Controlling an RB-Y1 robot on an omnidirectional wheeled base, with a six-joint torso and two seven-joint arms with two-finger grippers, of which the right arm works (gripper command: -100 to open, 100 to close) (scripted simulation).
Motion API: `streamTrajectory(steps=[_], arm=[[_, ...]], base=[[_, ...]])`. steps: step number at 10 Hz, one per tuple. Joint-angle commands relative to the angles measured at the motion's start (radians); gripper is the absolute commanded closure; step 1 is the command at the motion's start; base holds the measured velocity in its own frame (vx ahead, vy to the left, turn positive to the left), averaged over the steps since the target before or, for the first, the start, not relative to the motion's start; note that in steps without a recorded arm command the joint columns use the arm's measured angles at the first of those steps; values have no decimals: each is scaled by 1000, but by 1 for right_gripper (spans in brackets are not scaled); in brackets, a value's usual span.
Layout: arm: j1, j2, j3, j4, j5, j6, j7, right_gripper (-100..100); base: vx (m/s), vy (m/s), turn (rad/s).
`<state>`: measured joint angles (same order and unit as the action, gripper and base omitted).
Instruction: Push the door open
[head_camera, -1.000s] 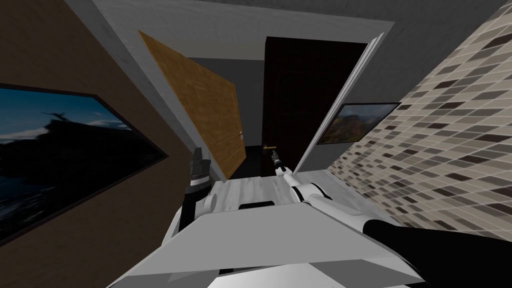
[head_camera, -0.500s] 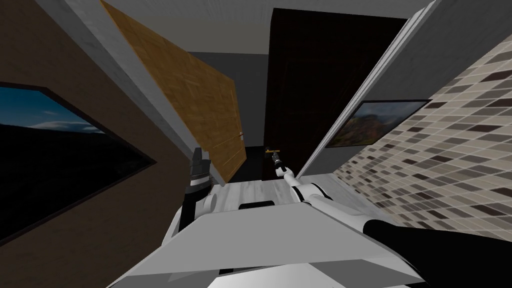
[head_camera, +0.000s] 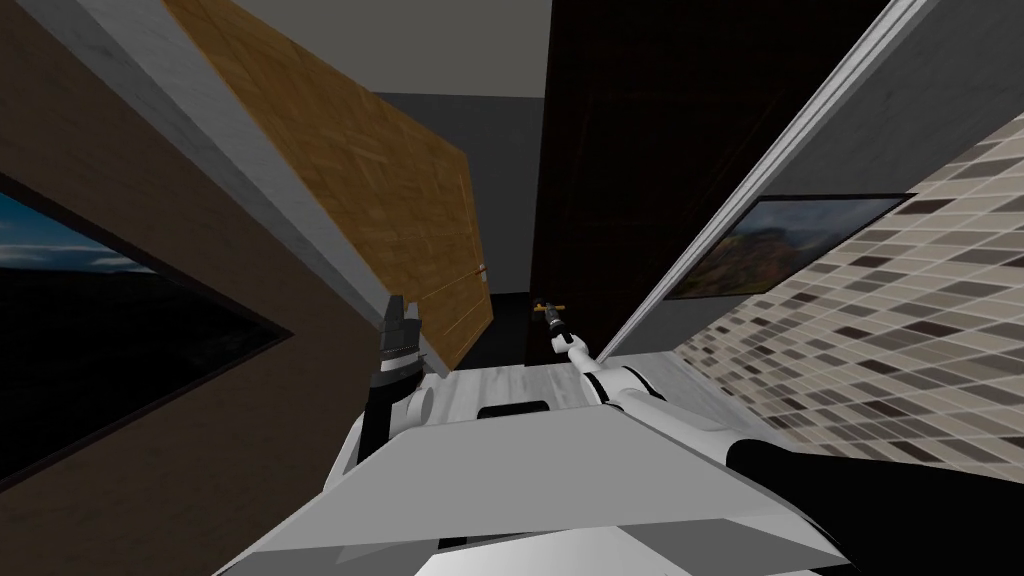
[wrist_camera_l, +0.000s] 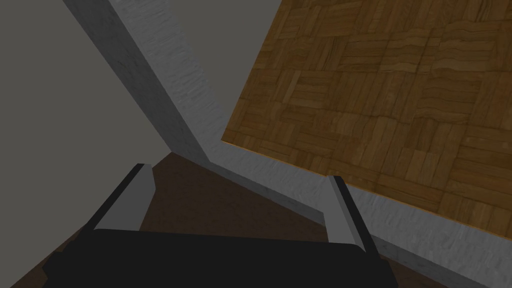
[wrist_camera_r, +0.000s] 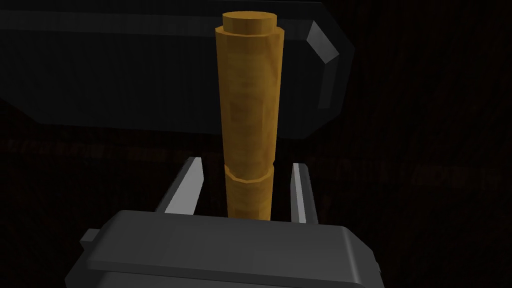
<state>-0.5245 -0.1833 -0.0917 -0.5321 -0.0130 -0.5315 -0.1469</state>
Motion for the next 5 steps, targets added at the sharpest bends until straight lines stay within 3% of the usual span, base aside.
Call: streamTrajectory(steps=[1, 5], arm=[[0, 0, 0, 0, 0, 0, 0, 100], [0, 0, 0, 0, 0, 0, 0, 100]], base=[[-26, -5, 7], [-3, -1, 3]])
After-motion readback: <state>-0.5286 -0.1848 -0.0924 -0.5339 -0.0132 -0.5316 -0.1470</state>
